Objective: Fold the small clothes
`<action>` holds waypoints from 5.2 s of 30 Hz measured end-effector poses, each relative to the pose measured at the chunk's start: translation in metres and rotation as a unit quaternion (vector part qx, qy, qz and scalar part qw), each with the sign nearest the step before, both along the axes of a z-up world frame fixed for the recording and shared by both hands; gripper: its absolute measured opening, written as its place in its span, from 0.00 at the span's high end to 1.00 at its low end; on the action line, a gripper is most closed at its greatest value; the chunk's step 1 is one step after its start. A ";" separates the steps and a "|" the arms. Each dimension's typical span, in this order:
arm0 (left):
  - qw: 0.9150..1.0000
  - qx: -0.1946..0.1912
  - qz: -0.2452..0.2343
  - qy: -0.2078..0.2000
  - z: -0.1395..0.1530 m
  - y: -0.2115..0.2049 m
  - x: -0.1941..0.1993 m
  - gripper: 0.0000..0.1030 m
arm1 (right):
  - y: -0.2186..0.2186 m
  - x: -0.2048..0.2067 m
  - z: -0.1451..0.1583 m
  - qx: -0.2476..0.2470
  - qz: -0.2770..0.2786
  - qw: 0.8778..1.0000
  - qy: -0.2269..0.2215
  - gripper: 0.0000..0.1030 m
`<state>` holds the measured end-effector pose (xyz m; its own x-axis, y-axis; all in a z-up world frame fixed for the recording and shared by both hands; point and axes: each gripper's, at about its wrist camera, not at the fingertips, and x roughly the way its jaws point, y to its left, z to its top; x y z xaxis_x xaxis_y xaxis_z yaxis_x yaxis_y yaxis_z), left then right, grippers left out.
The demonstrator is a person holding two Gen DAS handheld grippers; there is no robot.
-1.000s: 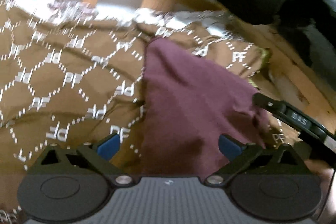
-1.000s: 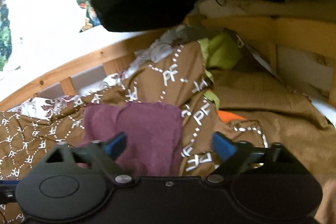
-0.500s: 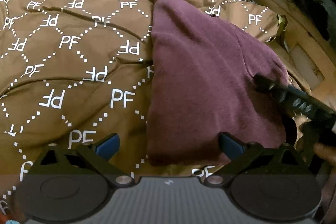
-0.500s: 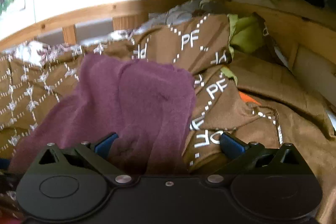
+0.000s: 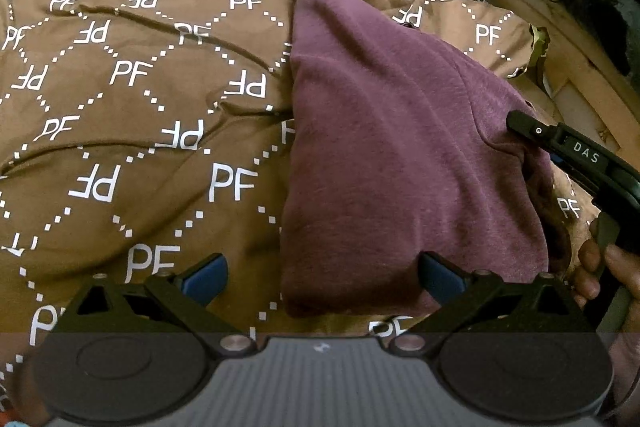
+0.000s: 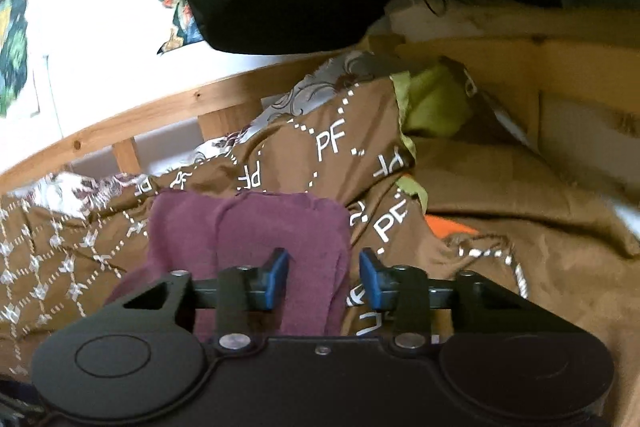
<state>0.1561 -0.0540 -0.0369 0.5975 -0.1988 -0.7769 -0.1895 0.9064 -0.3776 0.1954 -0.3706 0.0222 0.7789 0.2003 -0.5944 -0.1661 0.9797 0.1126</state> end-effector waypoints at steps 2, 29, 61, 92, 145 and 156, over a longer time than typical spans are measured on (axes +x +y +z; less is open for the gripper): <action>1.000 0.000 0.000 0.000 0.000 0.000 0.000 0.00 | -0.001 0.001 -0.002 0.012 0.001 1.000 0.004 0.76; 1.000 0.006 -0.002 -0.002 -0.001 -0.001 -0.002 0.00 | -0.015 0.044 -0.023 0.071 0.001 0.997 0.006 0.60; 0.995 -0.045 -0.006 -0.083 0.020 0.012 0.007 0.01 | -0.031 0.052 -0.039 0.154 -0.001 0.988 0.024 0.73; 0.994 -0.063 -0.055 -0.071 0.027 0.013 -0.011 0.53 | -0.015 0.039 -0.024 0.145 -0.003 0.989 0.005 0.79; 0.982 -0.017 0.171 -0.080 0.007 0.203 -0.079 0.31 | 0.261 0.109 -0.084 0.143 0.113 0.978 0.097 0.82; 0.979 -0.005 0.196 -0.060 0.009 0.201 -0.079 0.11 | 0.266 0.089 -0.080 0.046 0.123 0.990 0.049 0.45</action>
<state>0.0772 0.1469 -0.0276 0.7165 0.0563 -0.6953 -0.4749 0.7695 -0.4270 0.2843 -0.1043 -0.0583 0.6403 0.4327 -0.6346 -0.3816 0.8962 0.2260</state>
